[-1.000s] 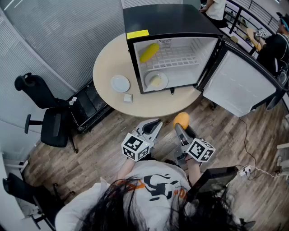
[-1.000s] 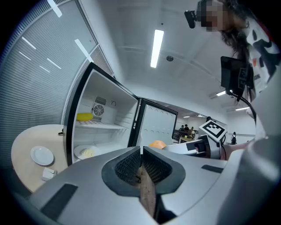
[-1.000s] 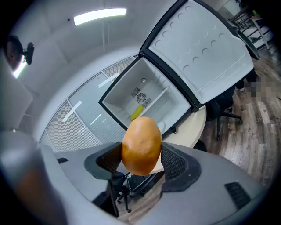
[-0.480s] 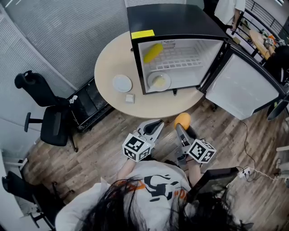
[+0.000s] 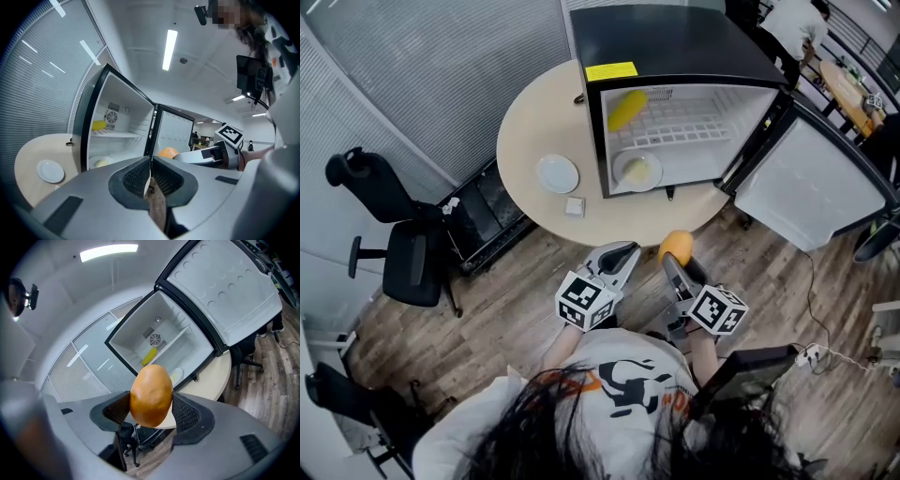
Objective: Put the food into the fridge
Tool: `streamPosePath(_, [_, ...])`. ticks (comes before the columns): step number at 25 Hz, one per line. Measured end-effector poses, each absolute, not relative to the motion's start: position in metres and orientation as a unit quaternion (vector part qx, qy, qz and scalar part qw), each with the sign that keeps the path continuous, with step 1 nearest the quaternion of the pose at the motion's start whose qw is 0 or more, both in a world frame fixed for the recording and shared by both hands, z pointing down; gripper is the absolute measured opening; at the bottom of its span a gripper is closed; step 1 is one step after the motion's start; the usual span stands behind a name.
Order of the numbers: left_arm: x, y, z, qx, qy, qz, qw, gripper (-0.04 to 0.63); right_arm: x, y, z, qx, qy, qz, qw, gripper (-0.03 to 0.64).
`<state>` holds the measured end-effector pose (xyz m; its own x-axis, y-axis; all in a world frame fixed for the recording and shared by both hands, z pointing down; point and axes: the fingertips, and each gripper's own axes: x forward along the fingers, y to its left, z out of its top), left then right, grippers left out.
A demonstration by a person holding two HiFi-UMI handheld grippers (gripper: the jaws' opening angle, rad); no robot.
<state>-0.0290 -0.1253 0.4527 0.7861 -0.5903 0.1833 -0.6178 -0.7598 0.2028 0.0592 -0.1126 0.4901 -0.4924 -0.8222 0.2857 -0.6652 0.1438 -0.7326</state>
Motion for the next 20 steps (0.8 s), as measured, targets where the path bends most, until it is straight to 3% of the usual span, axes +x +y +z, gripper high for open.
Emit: streamPosePath(20, [-0.049,-0.171,0.444,0.957,-0.263,0.041,0.113,0.015,0.035,-0.141,0.489,-0.544,0.726,-0.412,0.084,0.288])
